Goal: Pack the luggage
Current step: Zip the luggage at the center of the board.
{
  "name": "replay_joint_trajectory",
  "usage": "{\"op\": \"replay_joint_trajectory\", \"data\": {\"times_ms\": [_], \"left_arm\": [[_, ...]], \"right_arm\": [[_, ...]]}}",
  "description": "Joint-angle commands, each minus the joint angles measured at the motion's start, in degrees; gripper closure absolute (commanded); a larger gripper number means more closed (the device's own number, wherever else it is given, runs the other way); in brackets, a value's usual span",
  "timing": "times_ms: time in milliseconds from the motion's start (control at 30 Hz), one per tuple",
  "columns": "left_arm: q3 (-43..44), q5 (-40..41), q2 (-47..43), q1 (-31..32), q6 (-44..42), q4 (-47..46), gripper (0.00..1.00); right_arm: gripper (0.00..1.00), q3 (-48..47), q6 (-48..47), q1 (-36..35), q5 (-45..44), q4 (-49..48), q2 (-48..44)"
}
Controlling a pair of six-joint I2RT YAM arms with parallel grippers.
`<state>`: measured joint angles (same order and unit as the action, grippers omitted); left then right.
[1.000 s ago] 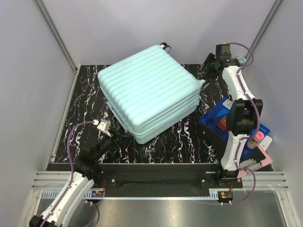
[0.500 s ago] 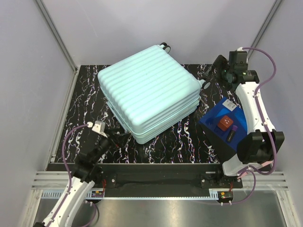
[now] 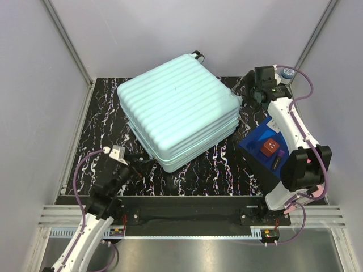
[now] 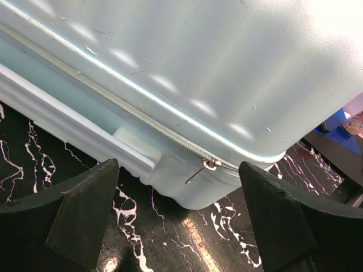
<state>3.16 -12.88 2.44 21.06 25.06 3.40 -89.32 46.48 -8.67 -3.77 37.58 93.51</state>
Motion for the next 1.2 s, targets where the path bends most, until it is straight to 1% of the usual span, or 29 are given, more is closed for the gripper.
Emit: {"op": "replay_joint_trajectory", "data": {"times_ms": [0,167,367,500,533,600,633,733,767,800,900,933,1133,1167], "left_arm": [[-1.23,-0.65,-1.03,0.21,-0.19,-1.82,0.07],[-1.31,-1.00,-0.94,0.21,-0.27,-2.08,0.07],[-1.49,-1.18,-1.29,0.21,-0.36,-2.08,0.06],[-1.49,-1.53,-1.47,0.21,-0.36,-2.08,0.06],[-1.58,-1.62,-1.64,0.21,-0.45,-2.17,0.06],[-1.66,-2.14,-2.00,0.21,-0.54,-2.26,0.07],[-1.75,-2.41,-2.08,0.21,-0.54,-2.26,0.07],[-1.93,-3.55,-2.17,0.21,-0.80,-2.52,0.07],[-2.10,-3.72,-2.17,0.21,-0.89,-2.69,0.07],[-2.19,-4.51,-2.26,0.21,-0.98,-2.78,0.07],[-2.28,-6.44,-2.26,0.21,-1.42,-3.14,0.07],[-2.28,-6.89,-2.09,0.21,-1.42,-4.96,0.07],[-2.46,-9.18,3.27,0.38,-1.59,-10.24,0.08],[-2.46,-9.35,5.28,0.30,-1.77,-11.12,0.08]], "right_arm": [[0.00,2.92,6.07,-1.18,-4.23,-2.59,1.23],[0.00,4.50,11.34,-1.70,-6.51,-5.67,2.02],[0.02,3.98,13.81,-1.88,-6.60,-8.93,4.91],[0.22,3.27,13.64,-1.88,-5.73,-10.86,6.85],[0.36,3.19,13.55,-1.88,-5.63,-11.30,7.12],[0.49,2.92,13.20,-1.88,-5.55,-12.09,7.91],[0.65,2.75,13.02,-1.88,-5.55,-12.27,8.08],[0.85,1.61,11.97,-1.79,-5.81,-12.36,8.88],[0.95,0.56,11.19,-1.71,-5.81,-12.36,9.57],[1.00,0.03,10.74,-1.62,-5.64,-12.36,10.02],[1.00,-2.96,9.16,-0.74,-4.24,-11.83,12.21],[1.00,-3.66,9.07,-0.39,-3.97,-11.74,12.74],[1.00,-9.29,7.14,2.07,-2.12,-10.69,17.57],[1.00,-11.04,6.44,2.34,-1.77,-10.51,18.88]]}}
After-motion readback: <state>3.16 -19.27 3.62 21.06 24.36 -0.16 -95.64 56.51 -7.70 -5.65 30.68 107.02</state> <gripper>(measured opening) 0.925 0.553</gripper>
